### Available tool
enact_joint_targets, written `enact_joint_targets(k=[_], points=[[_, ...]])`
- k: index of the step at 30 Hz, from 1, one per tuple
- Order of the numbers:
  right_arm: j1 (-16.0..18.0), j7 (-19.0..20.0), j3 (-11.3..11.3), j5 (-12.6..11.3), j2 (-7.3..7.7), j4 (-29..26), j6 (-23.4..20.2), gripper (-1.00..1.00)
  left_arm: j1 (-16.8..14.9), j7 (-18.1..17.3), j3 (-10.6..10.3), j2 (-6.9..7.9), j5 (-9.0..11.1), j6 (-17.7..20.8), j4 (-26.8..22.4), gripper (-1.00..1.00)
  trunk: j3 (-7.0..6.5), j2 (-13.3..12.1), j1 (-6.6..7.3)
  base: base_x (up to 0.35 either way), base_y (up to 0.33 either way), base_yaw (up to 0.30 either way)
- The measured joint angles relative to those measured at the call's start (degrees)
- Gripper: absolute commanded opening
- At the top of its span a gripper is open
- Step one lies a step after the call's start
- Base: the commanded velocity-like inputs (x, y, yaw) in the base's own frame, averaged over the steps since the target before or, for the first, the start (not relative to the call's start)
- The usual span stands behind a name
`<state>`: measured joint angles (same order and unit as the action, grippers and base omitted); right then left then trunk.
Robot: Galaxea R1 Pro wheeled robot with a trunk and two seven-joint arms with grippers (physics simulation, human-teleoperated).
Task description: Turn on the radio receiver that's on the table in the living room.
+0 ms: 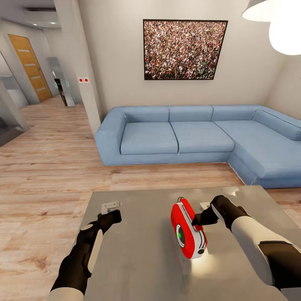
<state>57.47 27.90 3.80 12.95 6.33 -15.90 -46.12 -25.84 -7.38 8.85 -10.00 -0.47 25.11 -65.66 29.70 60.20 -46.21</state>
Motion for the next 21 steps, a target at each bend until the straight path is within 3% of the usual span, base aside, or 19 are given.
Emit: enact_joint_targets(k=[16,21], points=[[0.0,0.02,0.0,-0.01,0.0,0.0,0.32,-1.0,0.0,0.0,-0.05,0.0,0.02,-0.05,0.0,-1.0,2.87,6.42,-3.51,0.0,0.0,0.0],[0.0,0.02,0.0,-0.02,0.0,0.0,0.31,-1.0,0.0,0.0,-0.06,0.0,0.03,-0.06,0.04,-1.0,2.88,6.43,-3.52,0.0,0.0,0.0]])
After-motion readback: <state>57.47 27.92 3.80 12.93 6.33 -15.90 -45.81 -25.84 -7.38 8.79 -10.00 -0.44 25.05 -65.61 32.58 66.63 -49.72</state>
